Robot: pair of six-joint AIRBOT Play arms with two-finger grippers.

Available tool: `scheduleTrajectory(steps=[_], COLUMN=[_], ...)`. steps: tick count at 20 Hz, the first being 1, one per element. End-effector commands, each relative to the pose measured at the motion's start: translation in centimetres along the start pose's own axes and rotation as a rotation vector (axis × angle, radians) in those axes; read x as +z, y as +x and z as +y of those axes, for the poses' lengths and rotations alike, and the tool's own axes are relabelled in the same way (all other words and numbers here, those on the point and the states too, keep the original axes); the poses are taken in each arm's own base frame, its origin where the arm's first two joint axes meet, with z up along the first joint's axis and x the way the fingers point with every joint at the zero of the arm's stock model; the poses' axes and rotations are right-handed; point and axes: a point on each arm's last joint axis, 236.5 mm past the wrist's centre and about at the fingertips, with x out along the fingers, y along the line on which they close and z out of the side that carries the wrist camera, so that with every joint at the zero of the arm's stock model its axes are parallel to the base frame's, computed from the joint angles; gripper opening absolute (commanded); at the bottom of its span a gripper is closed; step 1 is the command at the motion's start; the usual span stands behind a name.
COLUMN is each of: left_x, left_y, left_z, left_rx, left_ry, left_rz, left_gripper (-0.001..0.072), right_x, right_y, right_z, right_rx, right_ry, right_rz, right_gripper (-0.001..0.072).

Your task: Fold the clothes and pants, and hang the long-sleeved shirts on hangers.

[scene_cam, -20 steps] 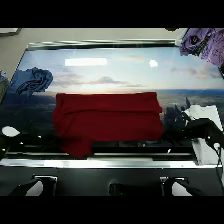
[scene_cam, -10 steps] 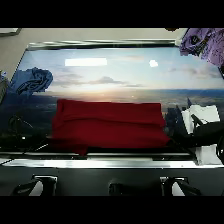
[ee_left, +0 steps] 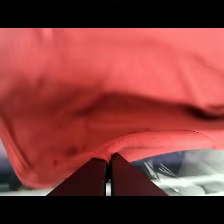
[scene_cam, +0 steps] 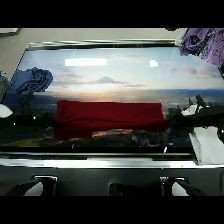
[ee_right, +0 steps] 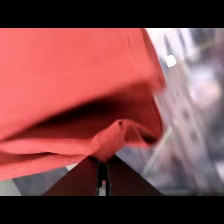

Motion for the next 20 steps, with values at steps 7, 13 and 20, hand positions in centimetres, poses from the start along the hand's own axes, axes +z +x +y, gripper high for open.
scheduleTrajectory(steps=[7, 13, 20], left_x=[10.1, 13.3, 13.5], left_y=[5.8, 7.5, 9.7], left_z=[0.3, 0.7, 1.9], left_rx=[0.004, 0.006, 0.015], left_ry=[0.074, 0.076, 0.05], left_rz=[0.028, 0.004, 0.018], left_gripper=[0.0021, 0.0021, 0.0026], right_x=[7.0, 10.5, 9.8], right_y=[5.1, 6.3, 9.1], right_z=[0.3, 4.2, 3.4], right_rx=[0.06, 0.041, 0.038], right_ry=[-0.018, -0.149, -0.088], right_rz=[-0.179, -0.284, -0.164], right_gripper=[0.0028, 0.0028, 0.0038])
